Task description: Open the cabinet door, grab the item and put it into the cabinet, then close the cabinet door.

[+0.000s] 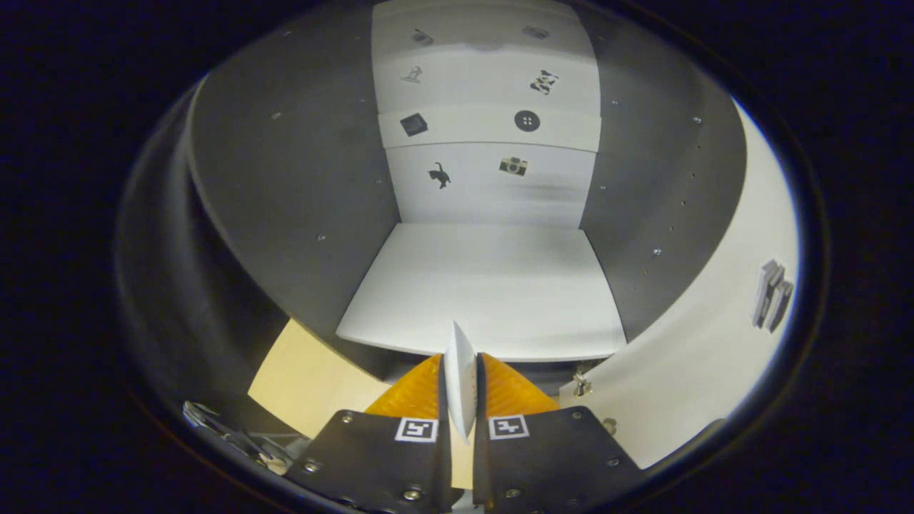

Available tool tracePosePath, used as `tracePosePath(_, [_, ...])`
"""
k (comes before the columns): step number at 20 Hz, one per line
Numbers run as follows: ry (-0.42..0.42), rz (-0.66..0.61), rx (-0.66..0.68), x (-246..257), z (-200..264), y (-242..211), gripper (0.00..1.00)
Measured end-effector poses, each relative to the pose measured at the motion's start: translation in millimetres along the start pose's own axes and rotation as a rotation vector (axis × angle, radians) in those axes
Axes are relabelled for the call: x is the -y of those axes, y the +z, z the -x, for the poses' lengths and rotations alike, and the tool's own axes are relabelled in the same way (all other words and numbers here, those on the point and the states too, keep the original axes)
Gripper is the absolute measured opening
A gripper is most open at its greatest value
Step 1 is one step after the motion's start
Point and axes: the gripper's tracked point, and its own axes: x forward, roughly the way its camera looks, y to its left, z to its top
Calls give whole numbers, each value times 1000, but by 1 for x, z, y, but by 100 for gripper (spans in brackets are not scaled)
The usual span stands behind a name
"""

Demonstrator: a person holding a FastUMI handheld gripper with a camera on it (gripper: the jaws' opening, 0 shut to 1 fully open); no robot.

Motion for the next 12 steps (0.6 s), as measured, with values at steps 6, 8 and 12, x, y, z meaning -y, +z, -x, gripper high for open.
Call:
tracePosePath(6, [16, -50, -94, 6, -41, 20, 12])
tracePosePath(8, [8, -30, -125, 7, -51, 19, 12])
tracePosePath(12, [-22, 11, -148, 12, -63, 21, 12])
